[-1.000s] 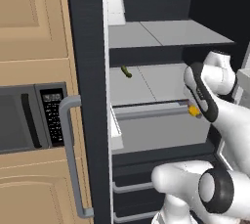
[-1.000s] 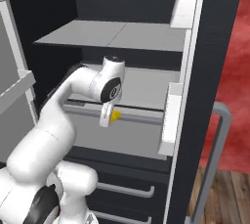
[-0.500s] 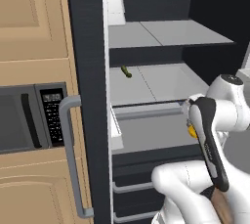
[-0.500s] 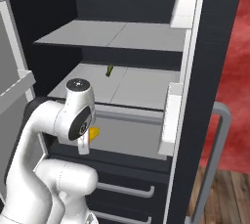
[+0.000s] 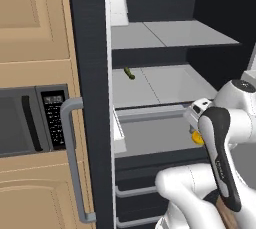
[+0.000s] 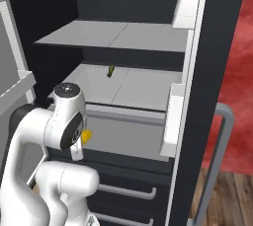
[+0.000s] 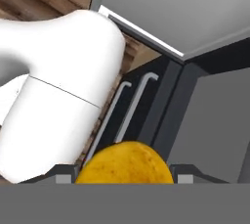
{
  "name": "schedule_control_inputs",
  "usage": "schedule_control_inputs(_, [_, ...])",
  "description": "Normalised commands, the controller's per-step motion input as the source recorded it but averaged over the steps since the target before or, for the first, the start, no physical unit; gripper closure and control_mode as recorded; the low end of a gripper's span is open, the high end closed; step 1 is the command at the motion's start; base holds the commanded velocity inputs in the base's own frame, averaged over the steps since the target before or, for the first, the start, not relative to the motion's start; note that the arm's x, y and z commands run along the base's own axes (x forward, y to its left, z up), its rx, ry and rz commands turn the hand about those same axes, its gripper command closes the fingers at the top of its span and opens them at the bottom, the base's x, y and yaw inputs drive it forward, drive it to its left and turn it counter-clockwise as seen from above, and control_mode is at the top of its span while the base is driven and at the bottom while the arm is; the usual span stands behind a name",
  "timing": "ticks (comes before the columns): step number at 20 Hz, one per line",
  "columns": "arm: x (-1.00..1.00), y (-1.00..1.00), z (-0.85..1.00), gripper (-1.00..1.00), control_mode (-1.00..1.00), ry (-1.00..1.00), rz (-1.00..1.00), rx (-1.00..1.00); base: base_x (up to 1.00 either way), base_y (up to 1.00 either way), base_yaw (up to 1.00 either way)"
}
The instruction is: Pick up the mango and orange from the fridge and place one fruit on each plate on the dining counter.
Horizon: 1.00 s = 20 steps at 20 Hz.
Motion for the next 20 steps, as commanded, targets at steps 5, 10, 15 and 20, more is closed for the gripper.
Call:
schedule_control_inputs(5, [0.0, 0.0, 0.0, 1.0, 1.0, 0.0, 0.0, 0.0, -0.71, 0.01, 0.26])
schedule_control_inputs(10, [0.0, 0.0, 0.0, 1.0, 1.0, 0.0, 0.0, 0.0, -0.87, -0.07, 0.4])
schedule_control_inputs(15, [0.0, 0.0, 0.0, 1.0, 1.0, 0.0, 0.0, 0.0, -0.79, -0.14, 0.52])
schedule_control_inputs(20, [0.0, 0.0, 0.0, 1.0, 1.0, 0.0, 0.0, 0.0, -0.8, -0.01, 0.63])
